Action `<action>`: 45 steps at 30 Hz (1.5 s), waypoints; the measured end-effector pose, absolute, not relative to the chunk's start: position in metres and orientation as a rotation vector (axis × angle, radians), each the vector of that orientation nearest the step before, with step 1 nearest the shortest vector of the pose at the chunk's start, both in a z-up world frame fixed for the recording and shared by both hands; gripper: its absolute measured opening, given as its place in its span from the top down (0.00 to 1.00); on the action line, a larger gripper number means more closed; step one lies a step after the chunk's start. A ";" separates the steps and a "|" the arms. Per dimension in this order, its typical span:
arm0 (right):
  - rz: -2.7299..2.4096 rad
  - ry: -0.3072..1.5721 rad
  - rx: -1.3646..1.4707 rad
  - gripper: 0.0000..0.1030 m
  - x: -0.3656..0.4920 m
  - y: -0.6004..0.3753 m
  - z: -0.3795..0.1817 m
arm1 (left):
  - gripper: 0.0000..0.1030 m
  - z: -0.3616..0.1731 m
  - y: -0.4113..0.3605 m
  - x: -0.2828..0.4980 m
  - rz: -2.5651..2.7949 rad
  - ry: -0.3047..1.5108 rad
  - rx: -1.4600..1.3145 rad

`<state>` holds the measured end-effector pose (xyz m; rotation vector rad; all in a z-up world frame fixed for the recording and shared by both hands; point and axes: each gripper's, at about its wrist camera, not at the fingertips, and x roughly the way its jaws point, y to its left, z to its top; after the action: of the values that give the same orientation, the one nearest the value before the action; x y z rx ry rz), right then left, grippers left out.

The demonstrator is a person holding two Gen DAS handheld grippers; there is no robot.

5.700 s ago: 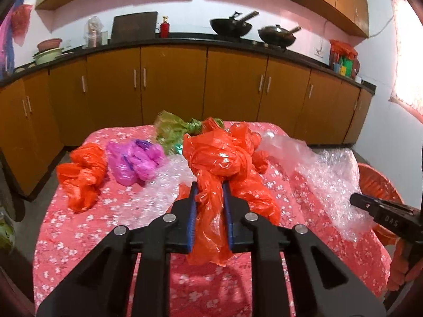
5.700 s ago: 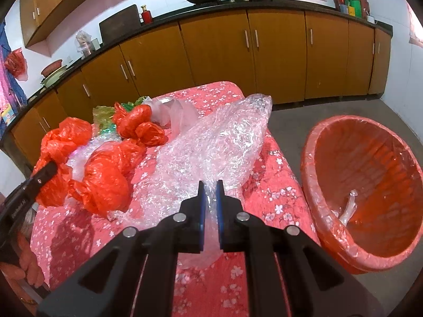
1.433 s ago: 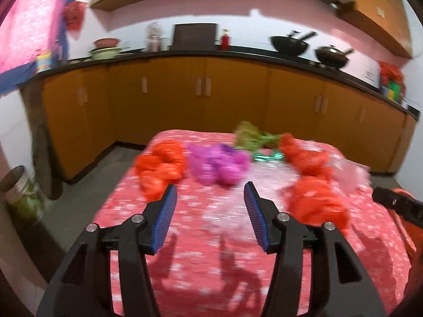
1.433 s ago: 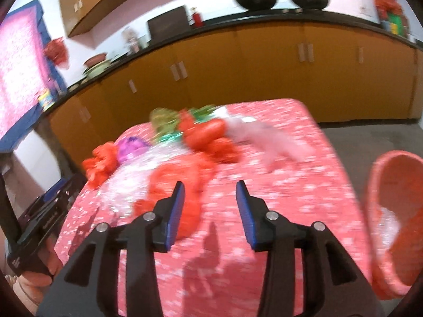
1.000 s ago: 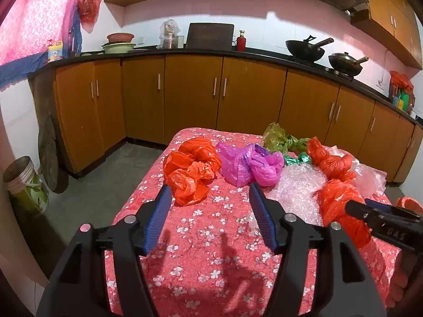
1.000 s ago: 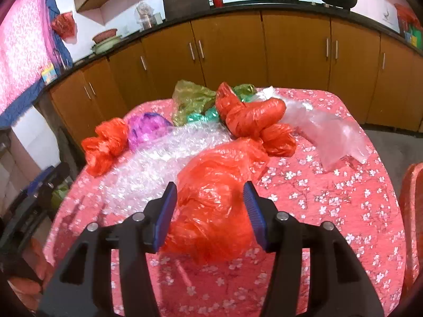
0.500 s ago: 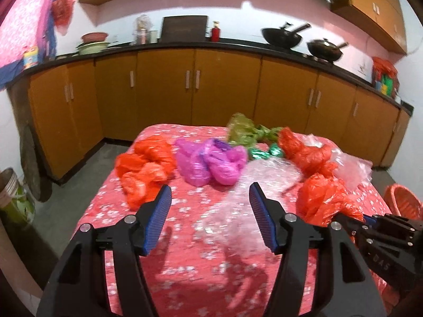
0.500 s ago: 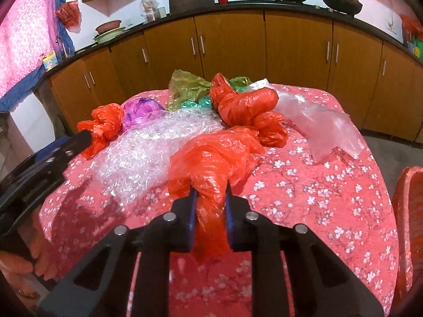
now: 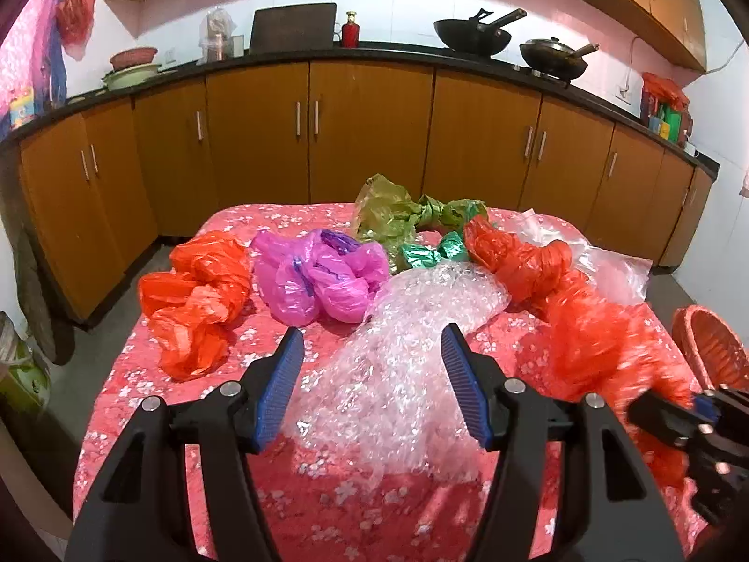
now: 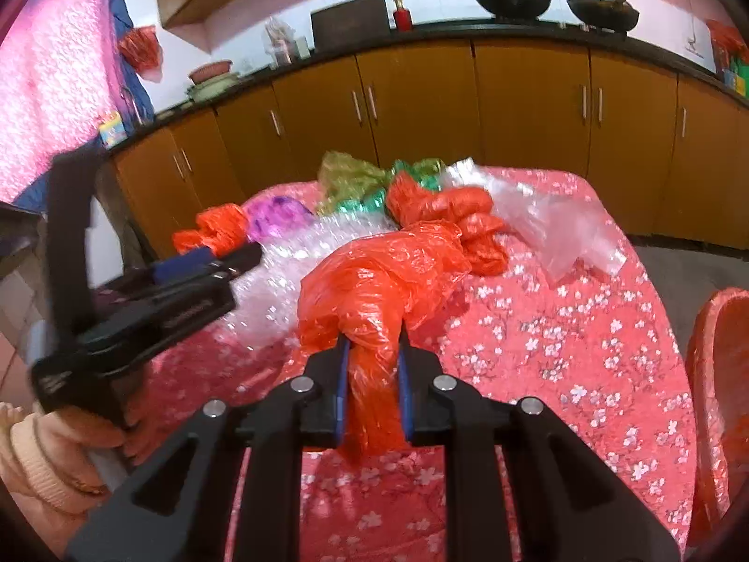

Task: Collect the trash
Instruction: 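Grasp a red bag with the right gripper while the left gripper grasps bubble wrap, then carry the red bag and bubble wrap over the orange basket and open both grippers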

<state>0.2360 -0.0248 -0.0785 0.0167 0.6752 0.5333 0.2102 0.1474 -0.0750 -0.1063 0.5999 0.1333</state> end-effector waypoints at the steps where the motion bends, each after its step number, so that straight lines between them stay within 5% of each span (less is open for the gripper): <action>1: 0.533 0.656 0.022 0.83 0.234 -0.028 -0.074 | 0.40 -0.075 0.146 0.212 0.128 0.602 -0.102; 15: 0.387 0.643 0.104 0.83 0.250 -0.070 -0.069 | 0.38 -0.093 0.146 0.236 0.084 0.717 -0.112; 23: 0.366 0.641 0.115 0.83 0.249 -0.075 -0.069 | 0.76 -0.095 0.141 0.239 0.054 0.739 -0.095; 27: 0.358 0.632 0.115 0.83 0.244 -0.076 -0.065 | 0.84 -0.094 0.139 0.234 0.058 0.723 -0.087; 45: 0.299 0.569 0.136 0.83 0.214 -0.112 -0.038 | 0.86 -0.036 0.112 0.189 0.003 0.599 -0.084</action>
<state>0.2144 -0.1119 -0.0379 0.1364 0.5688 0.2986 0.1885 0.1122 -0.0364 -0.0838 0.5994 0.0030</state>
